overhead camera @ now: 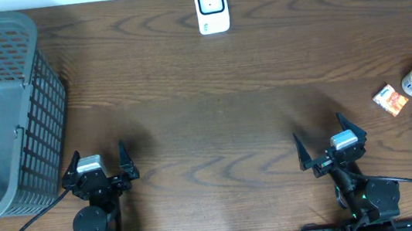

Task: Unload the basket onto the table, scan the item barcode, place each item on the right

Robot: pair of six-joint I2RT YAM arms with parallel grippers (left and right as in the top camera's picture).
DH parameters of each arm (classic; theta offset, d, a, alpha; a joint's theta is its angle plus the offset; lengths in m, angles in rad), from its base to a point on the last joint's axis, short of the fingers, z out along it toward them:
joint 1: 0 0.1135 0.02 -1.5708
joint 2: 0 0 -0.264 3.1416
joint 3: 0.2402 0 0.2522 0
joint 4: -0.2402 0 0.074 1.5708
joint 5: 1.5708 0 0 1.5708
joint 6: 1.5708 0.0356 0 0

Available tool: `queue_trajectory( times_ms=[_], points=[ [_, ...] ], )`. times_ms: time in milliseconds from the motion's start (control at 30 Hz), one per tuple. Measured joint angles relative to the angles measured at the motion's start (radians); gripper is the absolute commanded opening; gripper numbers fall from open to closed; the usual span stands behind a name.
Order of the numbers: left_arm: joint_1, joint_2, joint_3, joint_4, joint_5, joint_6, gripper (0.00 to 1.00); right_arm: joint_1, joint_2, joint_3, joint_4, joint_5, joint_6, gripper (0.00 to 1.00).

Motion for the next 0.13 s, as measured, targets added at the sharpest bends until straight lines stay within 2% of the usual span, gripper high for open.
queue_trajectory(
  times_ms=[133],
  points=[
    [0.000,0.000,0.000,0.000,0.000,0.000,0.98,0.000,0.000,0.000,0.000,0.000,0.000,0.99]
  ],
)
